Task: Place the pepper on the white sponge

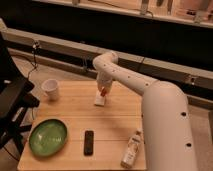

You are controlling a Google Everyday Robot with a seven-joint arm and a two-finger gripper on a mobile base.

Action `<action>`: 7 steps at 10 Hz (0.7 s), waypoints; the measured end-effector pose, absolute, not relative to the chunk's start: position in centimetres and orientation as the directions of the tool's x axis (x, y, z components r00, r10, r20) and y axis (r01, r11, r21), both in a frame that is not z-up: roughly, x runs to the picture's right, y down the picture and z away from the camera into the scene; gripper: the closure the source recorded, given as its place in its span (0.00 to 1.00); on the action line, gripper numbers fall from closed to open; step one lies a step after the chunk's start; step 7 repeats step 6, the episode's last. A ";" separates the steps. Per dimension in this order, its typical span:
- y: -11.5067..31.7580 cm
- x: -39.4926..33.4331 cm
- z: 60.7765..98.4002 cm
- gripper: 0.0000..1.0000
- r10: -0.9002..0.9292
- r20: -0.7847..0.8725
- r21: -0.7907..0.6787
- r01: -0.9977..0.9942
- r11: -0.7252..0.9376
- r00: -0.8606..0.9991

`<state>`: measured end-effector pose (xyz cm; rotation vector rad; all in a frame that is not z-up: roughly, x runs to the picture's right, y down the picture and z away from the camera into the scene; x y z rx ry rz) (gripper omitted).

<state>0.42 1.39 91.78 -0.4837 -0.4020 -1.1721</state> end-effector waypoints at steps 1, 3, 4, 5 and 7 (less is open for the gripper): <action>1.4 0.1 91.8 1.00 -0.776 0.542 -0.141 0.945 0.295 0.323; 1.6 -0.3 91.8 0.97 -0.776 0.562 -0.121 0.957 0.264 0.286; 1.7 -0.3 91.8 0.88 -0.774 0.573 -0.108 0.960 0.256 0.271; 1.8 -0.4 91.8 0.78 -0.772 0.581 -0.091 0.963 0.254 0.258; 1.8 -0.4 91.9 0.68 -0.768 0.589 -0.079 0.964 0.254 0.251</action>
